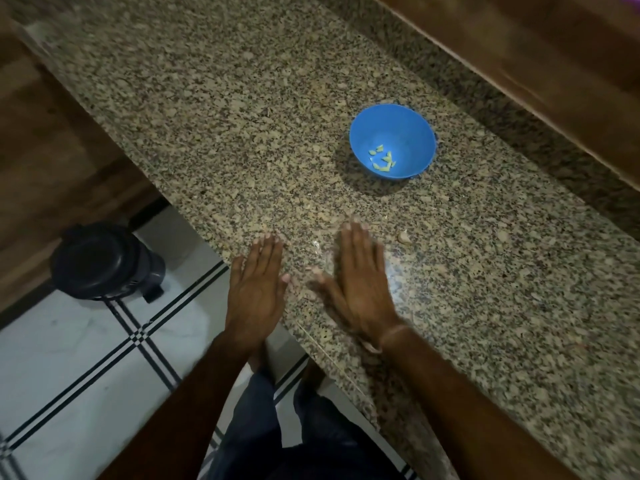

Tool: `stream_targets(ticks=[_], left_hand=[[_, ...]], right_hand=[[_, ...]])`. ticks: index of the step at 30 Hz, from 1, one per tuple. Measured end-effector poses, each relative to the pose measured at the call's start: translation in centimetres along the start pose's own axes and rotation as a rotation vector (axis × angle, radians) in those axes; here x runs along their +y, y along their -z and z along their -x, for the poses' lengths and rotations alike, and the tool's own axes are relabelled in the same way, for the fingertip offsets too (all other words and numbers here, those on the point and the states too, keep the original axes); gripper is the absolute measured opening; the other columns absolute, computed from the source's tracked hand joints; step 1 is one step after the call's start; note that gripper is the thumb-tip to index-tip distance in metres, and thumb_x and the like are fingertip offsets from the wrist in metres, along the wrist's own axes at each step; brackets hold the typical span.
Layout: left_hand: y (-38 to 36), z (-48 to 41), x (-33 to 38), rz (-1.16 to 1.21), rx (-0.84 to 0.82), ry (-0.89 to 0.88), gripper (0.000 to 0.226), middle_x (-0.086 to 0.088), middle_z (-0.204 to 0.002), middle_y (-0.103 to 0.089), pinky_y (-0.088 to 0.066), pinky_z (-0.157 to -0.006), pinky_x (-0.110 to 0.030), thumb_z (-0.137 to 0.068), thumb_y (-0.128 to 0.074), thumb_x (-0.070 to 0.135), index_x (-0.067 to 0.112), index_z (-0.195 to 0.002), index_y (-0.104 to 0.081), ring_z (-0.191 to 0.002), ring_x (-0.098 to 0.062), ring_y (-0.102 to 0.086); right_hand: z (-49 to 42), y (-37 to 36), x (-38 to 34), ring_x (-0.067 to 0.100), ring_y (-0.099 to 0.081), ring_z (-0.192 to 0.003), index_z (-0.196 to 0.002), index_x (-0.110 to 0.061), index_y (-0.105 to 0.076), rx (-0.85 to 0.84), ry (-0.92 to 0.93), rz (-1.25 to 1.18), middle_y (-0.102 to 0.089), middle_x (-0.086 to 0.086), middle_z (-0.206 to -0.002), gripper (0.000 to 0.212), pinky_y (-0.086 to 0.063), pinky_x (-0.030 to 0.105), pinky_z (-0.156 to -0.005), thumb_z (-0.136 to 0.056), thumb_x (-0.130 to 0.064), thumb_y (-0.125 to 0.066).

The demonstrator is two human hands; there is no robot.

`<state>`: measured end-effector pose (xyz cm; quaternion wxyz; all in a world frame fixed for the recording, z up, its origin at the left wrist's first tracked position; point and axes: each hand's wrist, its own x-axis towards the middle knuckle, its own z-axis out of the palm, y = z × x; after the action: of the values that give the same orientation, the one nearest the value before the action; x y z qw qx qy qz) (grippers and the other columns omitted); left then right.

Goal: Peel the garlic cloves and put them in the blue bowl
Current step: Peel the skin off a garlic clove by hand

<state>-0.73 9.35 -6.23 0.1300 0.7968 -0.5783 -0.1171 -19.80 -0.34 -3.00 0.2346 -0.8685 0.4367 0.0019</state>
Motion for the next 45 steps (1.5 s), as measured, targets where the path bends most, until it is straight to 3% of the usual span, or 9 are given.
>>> stream_targets(ticks=[6, 13, 20, 28, 33, 36, 39, 42, 45], left_hand=[[0.0, 0.0, 0.6, 0.023, 0.034, 0.032, 0.06, -0.005, -0.169, -0.026, -0.016, -0.126, -0.052, -0.108, -0.028, 0.038, 0.013, -0.162, -0.032, -0.157, -0.025, -0.024], [0.0, 0.0, 0.3, -0.013, 0.024, 0.011, 0.061, -0.004, -0.17, -0.026, -0.012, -0.126, -0.048, -0.108, -0.03, 0.04, 0.014, -0.163, -0.03, -0.158, -0.024, -0.022], [-0.6, 0.2, 0.3, -0.021, 0.037, 0.01, 0.062, -0.005, -0.171, -0.023, -0.013, -0.126, -0.051, -0.108, -0.031, 0.039, 0.013, -0.164, -0.027, -0.158, -0.026, -0.021], [-0.3, 0.0, 0.3, -0.049, 0.051, -0.011, 0.064, -0.007, -0.17, -0.026, -0.017, -0.125, -0.052, -0.105, -0.038, 0.037, 0.012, -0.163, -0.028, -0.157, -0.027, -0.024], [0.0, -0.2, 0.3, 0.021, 0.087, 0.005, 0.061, -0.006, -0.165, -0.037, -0.017, -0.122, -0.046, -0.099, -0.054, 0.022, 0.012, -0.158, -0.041, -0.152, -0.028, -0.037], [1.0, -0.5, 0.7, 0.241, 0.054, 0.077, 0.057, -0.003, -0.165, -0.039, -0.018, -0.124, -0.043, -0.101, -0.061, 0.016, 0.015, -0.156, -0.045, -0.153, -0.023, -0.033], [2.8, -1.2, 2.1, 0.665, 0.089, 0.234, 0.045, 0.001, -0.149, -0.056, -0.044, -0.112, -0.038, -0.104, -0.06, 0.018, 0.018, -0.149, -0.054, -0.137, -0.013, -0.051], [4.3, -1.9, 3.7, 1.099, 0.11, 0.511, 0.029, 0.008, -0.129, -0.068, -0.054, -0.102, -0.032, -0.105, -0.059, 0.019, 0.024, -0.133, -0.064, -0.117, -0.002, -0.064], [4.5, -2.7, 4.7, 1.49, 0.024, 0.705, 0.028, -0.004, -0.129, -0.07, -0.053, -0.106, -0.035, -0.109, -0.053, 0.024, 0.015, -0.133, -0.064, -0.121, -0.016, -0.067]], right_hand=[[1.8, -2.9, -0.5, 0.025, 0.025, -0.16, -0.165, -0.007, 0.014, -0.036, -0.055, 0.207, 0.026, 0.014, -0.172, 0.114, 0.009, 0.061, -0.128, -0.095, -0.088, -0.025], [-6.8, -0.4, 0.6, 0.026, 0.019, -0.161, -0.167, -0.008, 0.007, 0.031, -0.017, 0.166, 0.019, 0.014, -0.174, 0.098, 0.001, 0.059, -0.129, -0.103, -0.077, -0.018], [2.1, -2.5, -0.1, 0.026, 0.026, -0.159, -0.164, -0.007, 0.017, 0.069, -0.257, 0.156, 0.027, 0.013, -0.172, 0.093, 0.009, 0.062, -0.128, -0.104, -0.073, -0.009], [-5.0, -2.1, -2.0, 0.026, 0.021, -0.161, -0.167, -0.007, 0.007, 0.04, -0.012, 0.057, 0.018, 0.015, -0.174, 0.088, 0.008, 0.051, -0.131, -0.109, -0.065, -0.022], [-3.4, -1.8, -0.3, 0.019, -0.03, -0.156, -0.161, -0.021, -0.04, 0.142, 0.161, -0.218, -0.034, 0.0, -0.17, 0.055, -0.031, 0.041, -0.127, -0.109, -0.022, -0.056], [-3.5, -1.6, -0.8, 0.011, -0.056, -0.123, -0.128, -0.018, -0.07, 0.253, 0.113, -0.313, -0.064, -0.005, -0.133, 0.028, -0.053, 0.034, -0.1, -0.102, -0.017, -0.062], [-4.8, -1.0, -1.5, 0.011, -0.051, -0.096, -0.098, -0.019, -0.068, 0.346, 0.116, -0.114, -0.06, -0.007, -0.102, 0.011, -0.044, 0.033, -0.065, -0.091, -0.012, -0.073], [-5.7, -0.8, -2.1, 0.014, -0.048, -0.092, -0.096, -0.019, -0.064, 0.345, 0.111, 0.021, -0.063, -0.003, -0.097, 0.017, -0.03, 0.027, -0.066, -0.089, -0.007, -0.073], [-6.4, -0.3, -2.5, 0.019, -0.054, -0.092, -0.097, -0.016, -0.065, 0.309, 0.097, 0.035, -0.065, 0.001, -0.096, 0.017, -0.036, 0.027, -0.067, -0.091, 0.0, -0.065]])
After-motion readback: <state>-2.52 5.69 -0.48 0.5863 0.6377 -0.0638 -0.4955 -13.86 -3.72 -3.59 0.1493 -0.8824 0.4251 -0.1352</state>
